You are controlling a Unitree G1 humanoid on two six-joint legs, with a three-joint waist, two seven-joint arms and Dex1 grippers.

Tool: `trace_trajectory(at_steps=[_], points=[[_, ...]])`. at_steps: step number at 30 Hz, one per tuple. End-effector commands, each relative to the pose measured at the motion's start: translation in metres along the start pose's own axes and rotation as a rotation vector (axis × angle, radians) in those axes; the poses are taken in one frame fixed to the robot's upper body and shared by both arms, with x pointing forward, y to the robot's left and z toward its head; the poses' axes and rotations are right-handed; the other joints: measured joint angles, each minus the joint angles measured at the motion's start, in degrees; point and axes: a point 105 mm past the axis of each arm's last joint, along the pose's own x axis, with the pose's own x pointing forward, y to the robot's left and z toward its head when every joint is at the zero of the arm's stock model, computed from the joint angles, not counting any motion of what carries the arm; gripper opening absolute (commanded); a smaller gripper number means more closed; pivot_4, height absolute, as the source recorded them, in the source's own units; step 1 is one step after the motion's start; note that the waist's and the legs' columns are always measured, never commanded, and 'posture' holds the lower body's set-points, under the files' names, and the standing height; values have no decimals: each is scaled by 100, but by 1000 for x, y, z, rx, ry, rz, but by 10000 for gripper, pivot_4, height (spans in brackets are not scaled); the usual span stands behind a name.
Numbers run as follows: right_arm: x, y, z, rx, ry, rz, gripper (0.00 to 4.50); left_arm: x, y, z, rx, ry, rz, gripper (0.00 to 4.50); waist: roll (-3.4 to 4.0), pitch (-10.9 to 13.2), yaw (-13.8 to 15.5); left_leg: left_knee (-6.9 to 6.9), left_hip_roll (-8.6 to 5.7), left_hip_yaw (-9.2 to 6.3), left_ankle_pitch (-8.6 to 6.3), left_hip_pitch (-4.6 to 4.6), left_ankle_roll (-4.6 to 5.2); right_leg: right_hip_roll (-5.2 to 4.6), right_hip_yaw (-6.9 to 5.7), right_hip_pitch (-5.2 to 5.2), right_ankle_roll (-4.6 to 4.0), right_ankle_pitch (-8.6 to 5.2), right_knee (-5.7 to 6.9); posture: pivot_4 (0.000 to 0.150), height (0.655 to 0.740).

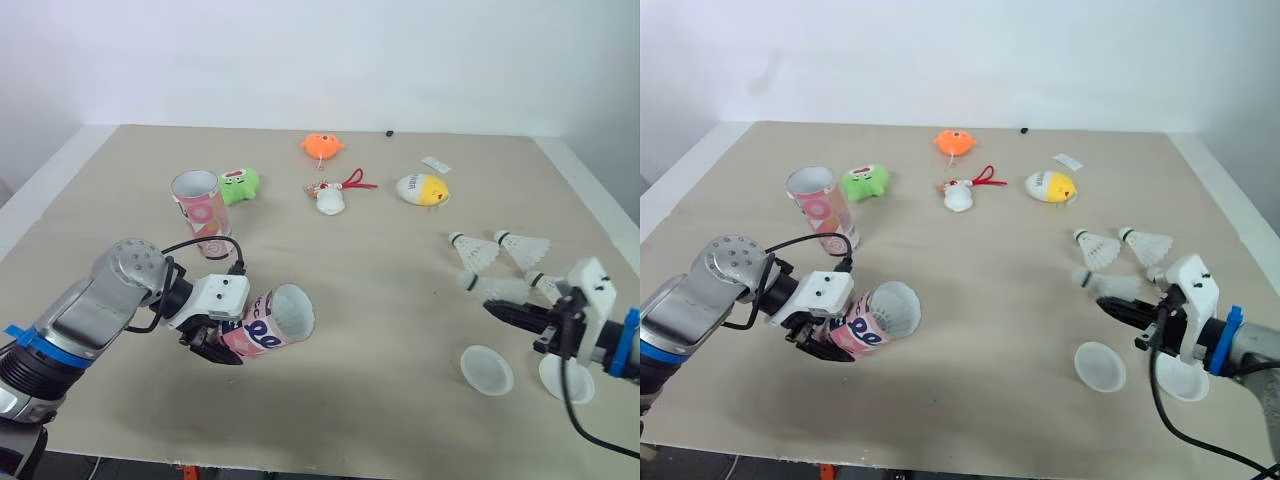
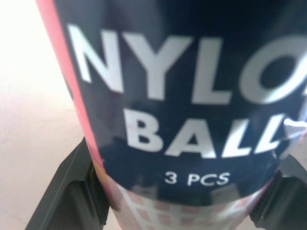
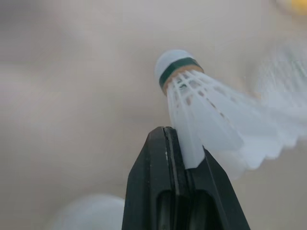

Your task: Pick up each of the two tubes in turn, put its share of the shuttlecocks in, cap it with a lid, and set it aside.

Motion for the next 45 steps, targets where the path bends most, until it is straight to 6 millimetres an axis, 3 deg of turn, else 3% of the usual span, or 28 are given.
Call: trace_trajectory(at_steps=[1, 4, 8, 13, 27, 30, 36, 42, 45], points=[[19, 43, 42, -208, -34, 240, 269, 4, -3, -6, -24, 21, -23, 30718, -3, 3, -5, 0, 3, 1, 0, 1, 0, 3, 0, 0, -12, -1, 0, 1500, 7323], [38, 69, 56, -351, -17, 401, 269, 3, -1, -7, -23, 24, -21, 30718, -20, 7, -13, 2, 12, 10, 4, 7, -4, 6, 2, -3, -26, 8, 0, 1500, 7323], [67, 71, 60, -499, 30, 478, 269, 2, 2, -5, -16, 25, -16, 30718, -27, 12, -12, 10, 37, 14, 5, 3, -6, 14, 0, -13, -37, 11, 0, 1500, 7323], [95, 79, 85, -626, -14, 586, 269, 0, 3, -3, -14, 24, -10, 30718, -26, 13, 7, 14, 37, 20, 5, -18, -6, 21, 0, -32, -43, 13, 0, 1500, 7323], [140, 101, 97, -760, -11, 778, 269, -4, 1, -6, -41, 25, 16, 30718, -25, 14, 10, 33, 65, 20, 6, -37, -7, 50, -14, -69, -87, 21, 44, 1500, 7323], [139, 108, 99, -747, -22, 838, 8354, -4, 1, -6, -41, 25, 18, 30718, -25, 14, 14, 34, 66, 18, 8, -38, -9, 52, -14, -69, -88, 20, 45, 1500, 7323], [120, 117, 119, -634, -135, 950, 35599, -3, 1, -7, -43, 25, 17, 30718, -24, 14, 17, 33, 66, 17, 8, -38, -9, 52, -14, -70, -109, 31, 50, 1500, 7323], [95, 106, 132, -469, -224, 959, 35599, -2, 0, -6, -39, 23, 12, 30718, -24, 14, 15, 33, 66, 20, 8, -38, -9, 50, -14, -70, -117, 37, 49, 1500, 7323], [105, 94, 134, -390, -228, 838, 35599, -2, -1, -5, -41, 23, 9, 30718, -24, 14, 12, 33, 66, 20, 8, -38, -9, 49, -14, -70, -117, 37, 49, 1500, 7323]])
